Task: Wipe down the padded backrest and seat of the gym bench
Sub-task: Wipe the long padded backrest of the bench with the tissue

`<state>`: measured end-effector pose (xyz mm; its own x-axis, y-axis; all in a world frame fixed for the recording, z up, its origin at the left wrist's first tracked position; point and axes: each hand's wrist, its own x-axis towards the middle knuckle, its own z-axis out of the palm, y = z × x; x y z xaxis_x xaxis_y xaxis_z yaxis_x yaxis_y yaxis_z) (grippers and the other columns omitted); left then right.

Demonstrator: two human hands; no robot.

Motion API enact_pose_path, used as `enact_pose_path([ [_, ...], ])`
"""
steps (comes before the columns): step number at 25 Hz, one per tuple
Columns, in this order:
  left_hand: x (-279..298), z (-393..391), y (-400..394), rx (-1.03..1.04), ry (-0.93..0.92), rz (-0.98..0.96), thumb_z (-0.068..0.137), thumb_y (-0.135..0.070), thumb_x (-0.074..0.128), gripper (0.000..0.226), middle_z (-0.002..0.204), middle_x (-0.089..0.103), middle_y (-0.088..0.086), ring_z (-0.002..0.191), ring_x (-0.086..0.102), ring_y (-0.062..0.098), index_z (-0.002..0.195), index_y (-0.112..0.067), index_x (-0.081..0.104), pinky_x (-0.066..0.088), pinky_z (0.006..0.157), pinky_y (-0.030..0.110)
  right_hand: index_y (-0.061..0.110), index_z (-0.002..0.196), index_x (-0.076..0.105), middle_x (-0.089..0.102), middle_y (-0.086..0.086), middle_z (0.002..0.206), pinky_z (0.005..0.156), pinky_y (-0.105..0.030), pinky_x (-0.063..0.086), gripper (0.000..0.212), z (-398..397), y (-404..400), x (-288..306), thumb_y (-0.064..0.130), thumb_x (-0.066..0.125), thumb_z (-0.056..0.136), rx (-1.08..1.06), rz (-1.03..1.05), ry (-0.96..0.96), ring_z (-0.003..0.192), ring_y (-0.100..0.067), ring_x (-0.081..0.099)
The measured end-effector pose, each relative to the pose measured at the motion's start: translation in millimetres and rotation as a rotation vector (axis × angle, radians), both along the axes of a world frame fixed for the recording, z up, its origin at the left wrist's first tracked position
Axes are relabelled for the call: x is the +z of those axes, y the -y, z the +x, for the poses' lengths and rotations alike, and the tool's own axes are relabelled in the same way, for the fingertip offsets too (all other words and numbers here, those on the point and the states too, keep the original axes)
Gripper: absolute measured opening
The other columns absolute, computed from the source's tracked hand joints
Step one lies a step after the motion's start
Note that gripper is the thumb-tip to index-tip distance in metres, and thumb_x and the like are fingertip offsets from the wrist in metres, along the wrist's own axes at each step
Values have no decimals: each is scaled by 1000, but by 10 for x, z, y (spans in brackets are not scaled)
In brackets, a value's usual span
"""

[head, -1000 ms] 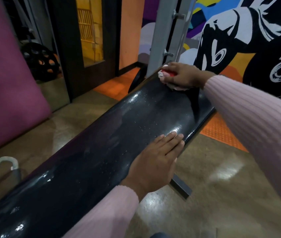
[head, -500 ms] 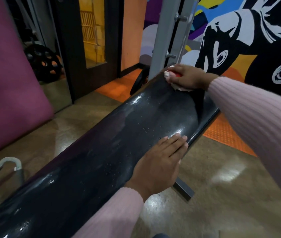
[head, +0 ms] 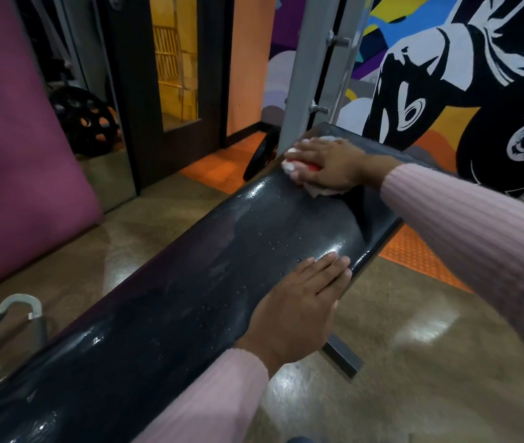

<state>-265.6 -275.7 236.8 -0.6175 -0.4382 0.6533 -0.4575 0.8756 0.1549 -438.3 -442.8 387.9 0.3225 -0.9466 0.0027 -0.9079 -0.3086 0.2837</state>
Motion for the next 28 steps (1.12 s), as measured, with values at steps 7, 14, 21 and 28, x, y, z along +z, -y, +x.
enact_pose_path([
  [7, 24, -1, -11, 11, 15, 16, 91, -19, 42, 47, 146, 45, 6, 138, 35, 19, 135, -7, 51, 27, 114, 35, 39, 150, 28, 25, 2, 160, 116, -57, 13, 63, 513, 149, -174, 66, 15, 94, -149, -31, -35, 148, -27, 18],
  [14, 3, -23, -30, -5, -35, 4, 91, -15, 44, 44, 144, 46, 8, 138, 36, 20, 132, -5, 54, 28, 114, 36, 40, 150, 26, 21, 5, 161, 116, -51, 18, 58, -21, -165, -96, 63, 24, 96, -41, -58, 9, 148, -21, 17],
  [21, 15, 3, 4, 17, 18, 4, 91, -19, 44, 46, 146, 44, 5, 139, 33, 17, 136, -7, 51, 28, 114, 36, 34, 143, 41, 39, 0, 153, 112, -58, 17, 62, 794, -4, -326, 63, 15, 95, -17, -22, -59, 141, -28, 30],
  [28, 26, -5, -4, 0, -11, -2, 90, -15, 46, 45, 145, 46, 8, 137, 36, 19, 133, -5, 54, 26, 114, 34, 35, 151, 25, 20, 5, 162, 117, -47, 15, 51, 202, -291, -248, 46, 16, 103, -4, -102, 43, 149, -20, 15],
])
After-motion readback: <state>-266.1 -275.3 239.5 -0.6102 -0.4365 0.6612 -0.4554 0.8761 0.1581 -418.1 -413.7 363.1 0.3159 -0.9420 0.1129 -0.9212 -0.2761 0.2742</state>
